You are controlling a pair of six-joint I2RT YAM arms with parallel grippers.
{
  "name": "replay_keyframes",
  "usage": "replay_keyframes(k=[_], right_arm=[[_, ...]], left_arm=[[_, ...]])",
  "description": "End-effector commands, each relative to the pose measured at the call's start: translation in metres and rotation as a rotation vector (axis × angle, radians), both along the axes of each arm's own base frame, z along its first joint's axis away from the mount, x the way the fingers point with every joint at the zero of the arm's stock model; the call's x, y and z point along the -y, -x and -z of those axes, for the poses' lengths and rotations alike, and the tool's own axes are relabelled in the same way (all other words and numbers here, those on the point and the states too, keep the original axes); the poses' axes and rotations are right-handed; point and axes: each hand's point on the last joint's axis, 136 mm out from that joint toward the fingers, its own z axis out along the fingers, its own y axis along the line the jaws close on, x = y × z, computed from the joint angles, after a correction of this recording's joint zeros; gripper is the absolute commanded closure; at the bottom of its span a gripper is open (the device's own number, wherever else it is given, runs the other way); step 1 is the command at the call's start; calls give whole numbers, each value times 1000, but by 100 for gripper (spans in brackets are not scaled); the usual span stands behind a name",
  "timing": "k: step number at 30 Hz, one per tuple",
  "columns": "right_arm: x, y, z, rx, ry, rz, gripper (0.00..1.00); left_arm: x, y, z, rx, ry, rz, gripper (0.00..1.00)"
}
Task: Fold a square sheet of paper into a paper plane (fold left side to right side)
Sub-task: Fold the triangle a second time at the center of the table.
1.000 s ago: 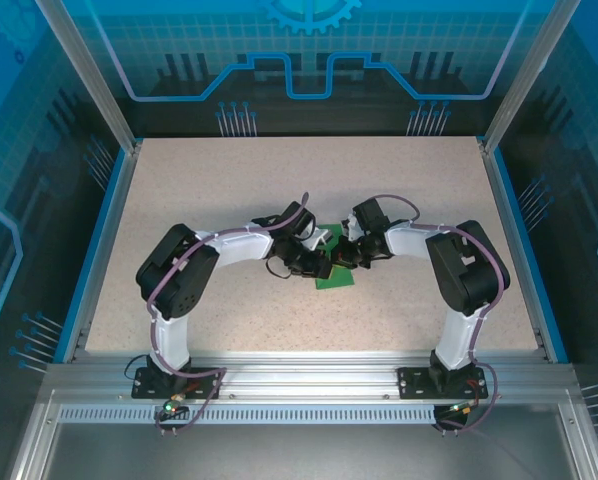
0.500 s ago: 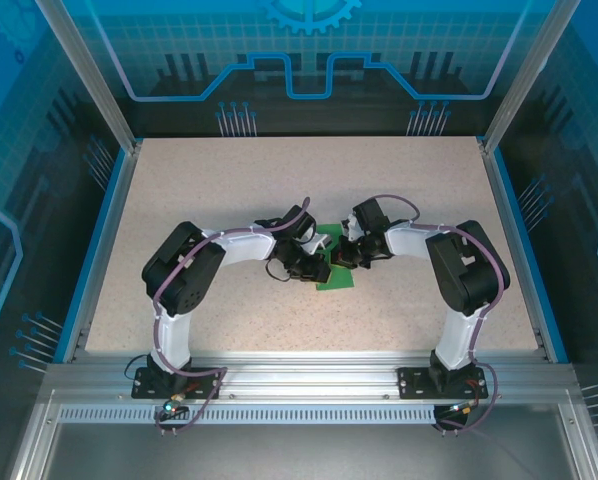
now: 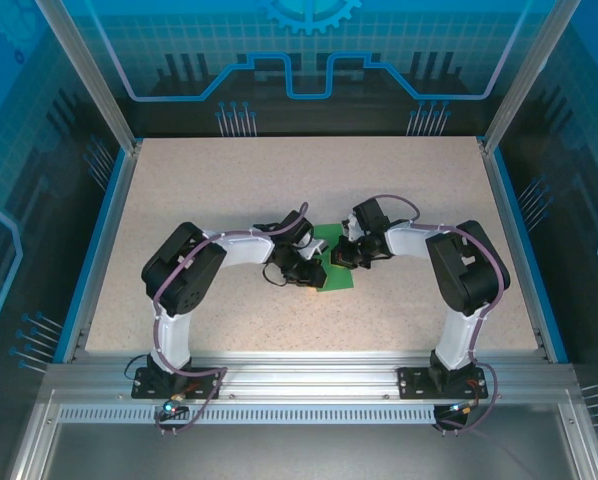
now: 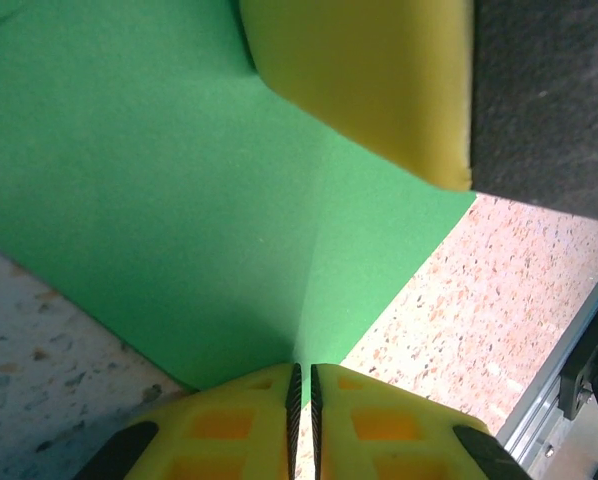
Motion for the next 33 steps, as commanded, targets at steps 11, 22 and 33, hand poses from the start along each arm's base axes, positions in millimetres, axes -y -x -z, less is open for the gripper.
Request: replay_keyframes(k=[11, 22, 33], right_arm=[[25, 17, 18, -78, 100, 20, 100], [25, 17, 19, -81, 98, 21, 100], [24, 19, 19, -82, 93, 20, 100]], left_arm=[[-24, 29, 6, -45, -58, -17, 88], [-11, 15, -37, 16, 36, -26, 91], [2, -8, -22, 26, 18, -21, 90]])
